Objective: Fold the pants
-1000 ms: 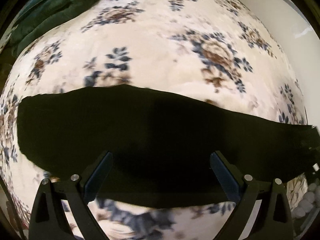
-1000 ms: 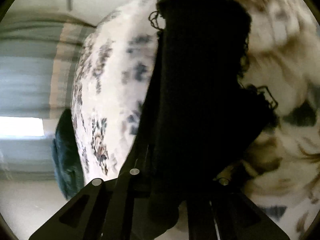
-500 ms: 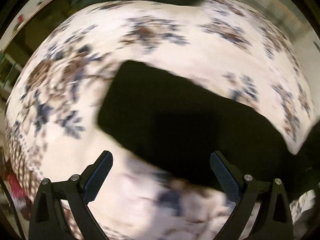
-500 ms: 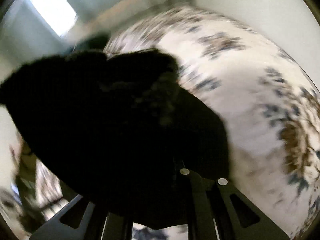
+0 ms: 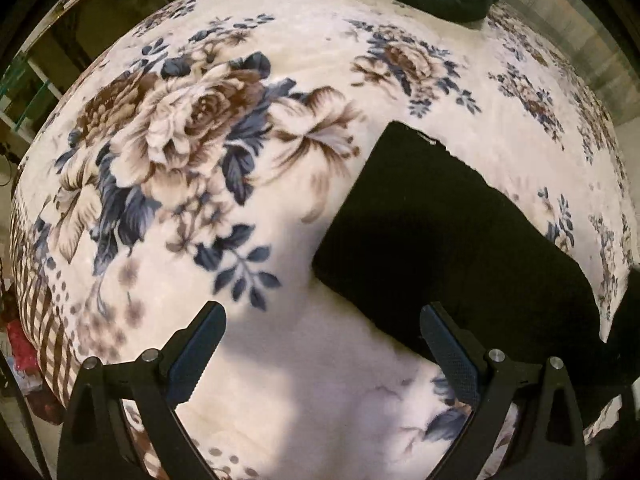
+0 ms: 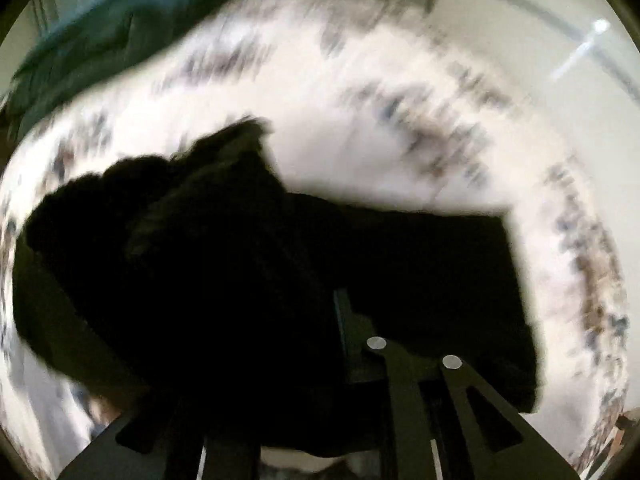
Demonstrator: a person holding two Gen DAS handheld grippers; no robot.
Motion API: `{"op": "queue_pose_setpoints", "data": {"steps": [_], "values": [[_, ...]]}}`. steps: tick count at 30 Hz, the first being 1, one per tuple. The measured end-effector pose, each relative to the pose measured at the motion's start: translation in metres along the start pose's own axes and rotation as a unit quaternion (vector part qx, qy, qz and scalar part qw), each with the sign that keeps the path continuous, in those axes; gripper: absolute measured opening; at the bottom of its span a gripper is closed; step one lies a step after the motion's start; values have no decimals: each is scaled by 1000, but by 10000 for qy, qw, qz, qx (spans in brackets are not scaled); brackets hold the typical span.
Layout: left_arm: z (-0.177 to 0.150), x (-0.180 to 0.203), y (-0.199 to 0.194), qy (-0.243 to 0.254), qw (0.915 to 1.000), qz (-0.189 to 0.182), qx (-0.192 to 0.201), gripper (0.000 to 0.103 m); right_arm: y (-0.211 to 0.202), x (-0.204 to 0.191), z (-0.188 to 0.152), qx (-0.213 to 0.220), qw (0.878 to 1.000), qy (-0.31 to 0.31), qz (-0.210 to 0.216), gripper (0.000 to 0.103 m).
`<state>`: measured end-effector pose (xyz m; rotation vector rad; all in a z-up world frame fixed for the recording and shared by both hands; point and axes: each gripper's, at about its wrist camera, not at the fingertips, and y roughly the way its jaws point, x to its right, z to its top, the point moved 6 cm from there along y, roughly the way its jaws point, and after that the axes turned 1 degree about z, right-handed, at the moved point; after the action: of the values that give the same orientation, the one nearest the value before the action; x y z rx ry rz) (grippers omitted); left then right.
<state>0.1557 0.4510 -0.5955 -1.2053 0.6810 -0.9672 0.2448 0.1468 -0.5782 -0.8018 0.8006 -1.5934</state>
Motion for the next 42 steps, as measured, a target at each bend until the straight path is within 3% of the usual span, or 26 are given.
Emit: {"op": "queue_pose_setpoints", "data": {"steps": [2,3,4,6,7,9,11,14,16,17,19,21,24,26,34,40,42], "values": [[3,0,3,51,10000,-4,-5,100,-1,-11,8,59,9999,-92,22,16],[3,0,6,87,10000,-2,-40,100,11,-26,3,-205,9991,-344,111,26],[3,0,9,85,9999,-15,-77,100,34,-46,-11,-773,9936,-784,232,50],[5,-1,10,11,9999,-88,-110,100,65,-77,-52,-1943,9687,-1323,792,78],[6,-1,10,-25,9999,-121,-120,100,68,-85,-68,-2095,9609,-1635,776,80],[8,-2,10,-59,9998,-141,-109,100,52,-93,-75,-1885,9565,-2120,679,80],[11,-1,10,-33,9999,-139,-89,100,42,-89,-73,-1910,9565,-2070,765,80],[14,2,9,84,10000,-31,-1,100,10,-76,-66,-2175,9509,-1517,1593,80],[16,4,7,178,9998,52,59,100,-11,-65,-57,-2104,9542,-1094,1826,80],[17,6,6,255,9995,145,101,100,-16,-57,-53,-2069,9585,-976,1703,80],[17,7,8,314,9991,248,125,100,-14,-32,-50,-2248,9692,-768,649,82],[14,7,15,229,9994,275,18,100,5,-10,-53,-2580,9650,-447,130,82],[6,7,34,-51,9992,34,-402,100,37,13,-59,-2959,9547,301,102,82],[1,9,45,-211,9978,-169,-608,100,56,21,-63,-3070,9506,457,14,82],[-17,21,89,-430,9894,-548,-1273,100,98,22,-79,-3461,9379,235,18,84],[-11,7,110,-1334,9778,-972,-1291,103,98,25,-80,-3475,9373,182,191,85],[-8,6,108,-1526,9714,-1061,-1480,103,99,25,-80,-3481,9371,152,211,85]]}}
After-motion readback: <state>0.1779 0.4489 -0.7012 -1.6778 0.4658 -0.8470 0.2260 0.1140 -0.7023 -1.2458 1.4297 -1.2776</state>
